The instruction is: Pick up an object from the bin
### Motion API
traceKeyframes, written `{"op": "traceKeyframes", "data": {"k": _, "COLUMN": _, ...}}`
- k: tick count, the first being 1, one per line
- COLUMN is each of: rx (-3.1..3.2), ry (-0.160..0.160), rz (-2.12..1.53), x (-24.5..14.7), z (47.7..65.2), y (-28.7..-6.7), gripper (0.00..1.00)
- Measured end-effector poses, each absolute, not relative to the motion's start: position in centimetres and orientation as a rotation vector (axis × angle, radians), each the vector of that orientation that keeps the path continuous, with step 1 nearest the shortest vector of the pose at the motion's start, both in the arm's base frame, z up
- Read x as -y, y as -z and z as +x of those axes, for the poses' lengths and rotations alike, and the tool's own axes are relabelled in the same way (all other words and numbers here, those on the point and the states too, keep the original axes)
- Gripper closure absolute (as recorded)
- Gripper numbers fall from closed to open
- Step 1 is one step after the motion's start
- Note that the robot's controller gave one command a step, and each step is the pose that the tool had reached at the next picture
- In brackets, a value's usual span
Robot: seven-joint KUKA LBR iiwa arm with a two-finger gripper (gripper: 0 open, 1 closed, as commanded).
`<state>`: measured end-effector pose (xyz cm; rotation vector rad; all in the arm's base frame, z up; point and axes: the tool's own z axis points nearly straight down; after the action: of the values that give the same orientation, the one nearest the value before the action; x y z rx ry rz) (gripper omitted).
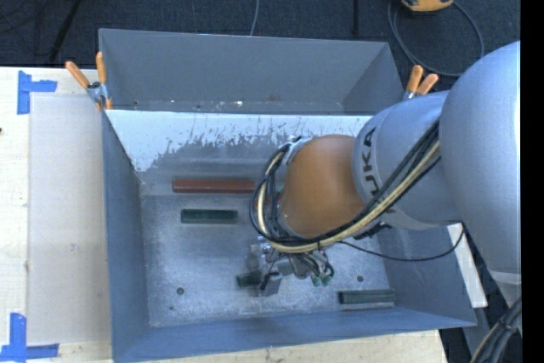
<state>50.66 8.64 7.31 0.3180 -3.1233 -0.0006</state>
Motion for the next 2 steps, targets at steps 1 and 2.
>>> {"op": "traceKeyframes", "data": {"k": 1, "rx": 3.123, "ry": 0.001, "rz": 0.317, "x": -8.6, "z": 50.7, "y": -7.3, "gripper": 1.00}}
{"op": "traceKeyframes", "data": {"k": 2, "rx": 3.123, "ry": 0.000, "rz": 0.294, "x": -8.4, "z": 51.4, "y": -17.2, "gripper": 0.00}}
